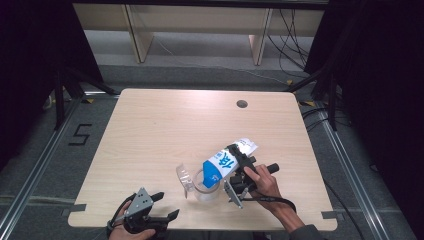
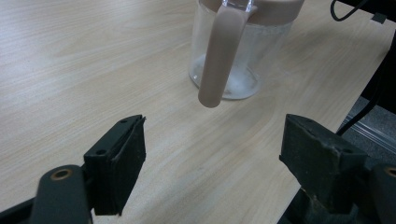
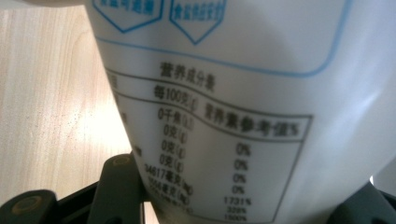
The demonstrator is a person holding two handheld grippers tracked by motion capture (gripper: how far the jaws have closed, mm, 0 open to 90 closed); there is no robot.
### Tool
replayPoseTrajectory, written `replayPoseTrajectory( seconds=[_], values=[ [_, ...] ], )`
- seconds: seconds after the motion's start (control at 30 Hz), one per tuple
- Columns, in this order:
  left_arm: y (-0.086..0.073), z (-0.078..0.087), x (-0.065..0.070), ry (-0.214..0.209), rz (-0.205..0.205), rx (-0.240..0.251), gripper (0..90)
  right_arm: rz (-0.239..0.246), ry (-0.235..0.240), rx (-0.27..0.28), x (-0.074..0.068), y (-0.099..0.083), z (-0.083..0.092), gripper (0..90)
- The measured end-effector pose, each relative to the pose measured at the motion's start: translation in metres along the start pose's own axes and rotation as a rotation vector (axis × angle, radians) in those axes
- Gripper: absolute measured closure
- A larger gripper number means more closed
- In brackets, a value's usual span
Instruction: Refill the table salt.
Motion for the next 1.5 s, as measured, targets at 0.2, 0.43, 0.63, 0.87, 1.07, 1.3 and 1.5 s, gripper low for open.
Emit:
replayPoseTrajectory(
  seconds=[0.2,0.43,0.63,0.87,1.07,1.3,1.5],
  values=[
    [0.0001,0.0000,-0.0001,0.000,0.000,0.000,21.7,0.001,-0.007,0.003,0.0007,0.0001,-0.0002,48.3],
    [0.0001,0.0000,-0.0001,0.000,0.001,0.001,21.7,0.008,-0.023,0.008,0.0021,0.0008,-0.0006,48.4],
    [0.0001,0.0001,-0.0002,0.001,-0.004,0.000,21.7,0.024,-0.012,-0.007,0.0020,-0.0002,0.0004,48.4],
    [0.0000,0.0000,-0.0001,0.001,0.000,0.000,21.7,0.008,-0.027,-0.011,0.0021,0.0002,0.0014,49.0],
    [0.0006,0.0005,-0.0008,0.000,-0.017,0.000,21.7,0.028,-0.019,-0.003,0.0026,0.0003,0.0004,49.1],
    [0.0008,0.0005,-0.0007,-0.002,-0.016,0.002,21.7,0.064,-0.030,0.008,0.0057,0.0018,-0.0001,49.1],
    [0.0004,0.0003,-0.0002,-0.002,-0.008,0.001,21.7,0.038,-0.024,-0.007,0.0034,0.0008,0.0014,49.3]
  ],
)
Point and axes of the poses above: each handheld gripper's, and its own axes: z roughly backward along the jaws, y roughly out of its top, x roughly to its right, the point moved 10 cm from there along -z, roughly forward along the jaws, and after that the axes turned 13 degrees about z, right-handed, at the moved point
